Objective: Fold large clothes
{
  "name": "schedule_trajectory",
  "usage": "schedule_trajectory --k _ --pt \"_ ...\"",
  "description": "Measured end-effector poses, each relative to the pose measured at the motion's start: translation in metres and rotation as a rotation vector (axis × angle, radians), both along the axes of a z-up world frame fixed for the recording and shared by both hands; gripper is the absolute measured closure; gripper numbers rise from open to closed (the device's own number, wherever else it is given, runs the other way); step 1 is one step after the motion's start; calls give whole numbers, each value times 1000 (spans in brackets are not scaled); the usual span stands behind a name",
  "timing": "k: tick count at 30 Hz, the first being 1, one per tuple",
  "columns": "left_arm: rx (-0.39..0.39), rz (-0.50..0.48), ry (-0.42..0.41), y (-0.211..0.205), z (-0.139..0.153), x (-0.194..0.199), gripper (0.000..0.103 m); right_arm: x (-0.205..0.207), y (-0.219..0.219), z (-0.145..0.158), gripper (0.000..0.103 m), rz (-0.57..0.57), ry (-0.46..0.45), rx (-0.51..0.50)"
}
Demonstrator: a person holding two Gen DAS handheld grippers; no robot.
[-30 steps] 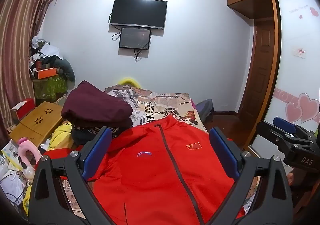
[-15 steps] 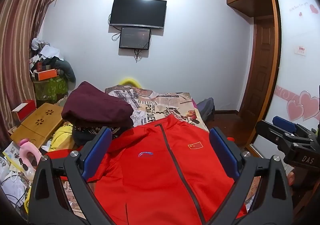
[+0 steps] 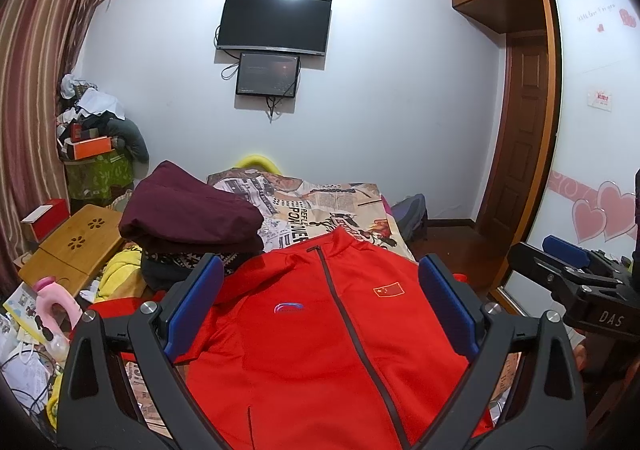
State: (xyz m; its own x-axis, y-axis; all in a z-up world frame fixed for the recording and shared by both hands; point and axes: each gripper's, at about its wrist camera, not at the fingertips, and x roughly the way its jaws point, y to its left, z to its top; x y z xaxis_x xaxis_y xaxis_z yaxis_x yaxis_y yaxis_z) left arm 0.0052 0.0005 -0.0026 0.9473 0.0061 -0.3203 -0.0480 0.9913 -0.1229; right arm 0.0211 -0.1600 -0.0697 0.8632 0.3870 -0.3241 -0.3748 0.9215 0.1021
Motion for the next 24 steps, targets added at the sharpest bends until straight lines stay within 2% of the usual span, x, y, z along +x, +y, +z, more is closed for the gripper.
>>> schedule_trajectory --k 24 --pt "5 2 -3 0 -2 1 5 2 -5 2 0 4 3 2"
